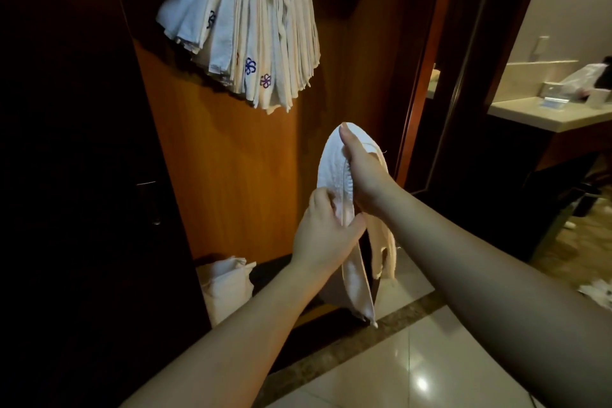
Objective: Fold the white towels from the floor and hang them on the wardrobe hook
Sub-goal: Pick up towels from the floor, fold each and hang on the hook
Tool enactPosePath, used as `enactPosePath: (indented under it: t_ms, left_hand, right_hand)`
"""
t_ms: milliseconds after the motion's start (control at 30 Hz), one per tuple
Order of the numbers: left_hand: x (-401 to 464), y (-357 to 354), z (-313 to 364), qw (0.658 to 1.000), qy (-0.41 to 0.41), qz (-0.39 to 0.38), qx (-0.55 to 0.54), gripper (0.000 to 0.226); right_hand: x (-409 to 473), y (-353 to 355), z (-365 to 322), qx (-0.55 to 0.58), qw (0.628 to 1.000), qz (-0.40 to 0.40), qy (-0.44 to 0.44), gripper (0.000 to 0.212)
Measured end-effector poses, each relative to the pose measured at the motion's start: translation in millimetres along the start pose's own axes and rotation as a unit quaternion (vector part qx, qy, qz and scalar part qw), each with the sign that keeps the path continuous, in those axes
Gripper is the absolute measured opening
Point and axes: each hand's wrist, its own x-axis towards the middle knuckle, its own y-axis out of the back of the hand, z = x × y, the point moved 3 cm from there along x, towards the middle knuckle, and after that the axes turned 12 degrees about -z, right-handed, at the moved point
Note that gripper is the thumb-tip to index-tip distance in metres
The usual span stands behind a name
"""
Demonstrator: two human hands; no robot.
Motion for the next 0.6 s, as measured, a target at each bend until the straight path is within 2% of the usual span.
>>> enactPosePath:
  t_ms: [100, 167, 300, 367, 433, 467, 533, 600]
  left_hand:
    - [8, 2, 0, 0.998, 0.011, 0.026, 0.047, 0.025]
    - [12, 10, -3, 0.996, 0.018, 0.053, 0.063, 0.016]
    - [22, 42, -10, 0.982, 0.013, 0.130, 0.138, 0.019]
    - [25, 51, -10, 0.967, -0.019, 0.161, 0.197, 0.018]
    - [26, 52, -10, 0.953, -0.047, 0.151, 0.258, 0.018]
    - [27, 55, -12, 0.951, -0.048, 0.144, 0.269, 0.018]
    - [32, 67, -14, 0.955, -0.038, 0.148, 0.253, 0.022]
    - [35, 76, -14, 0.956, -0.050, 0.156, 0.244, 0.027]
  right_hand:
    - [0, -2, -4, -0.041, 0.999, -0.022, -0.006, 0.101]
    - [-2, 1, -8, -0.082, 0.997, 0.000, -0.013, 0.101]
    - [-7, 15, -13, -0.169, 0.985, 0.046, -0.002, 0.095]
    - [-10, 20, -11, -0.189, 0.981, 0.047, 0.000, 0.088]
    - [-11, 21, -8, -0.182, 0.983, 0.041, -0.003, 0.075]
    - [-10, 22, -6, -0.173, 0.984, 0.041, -0.006, 0.078]
    - [-7, 23, -2, -0.163, 0.985, 0.049, -0.006, 0.083]
    - [-5, 24, -1, -0.143, 0.989, 0.048, 0.001, 0.076]
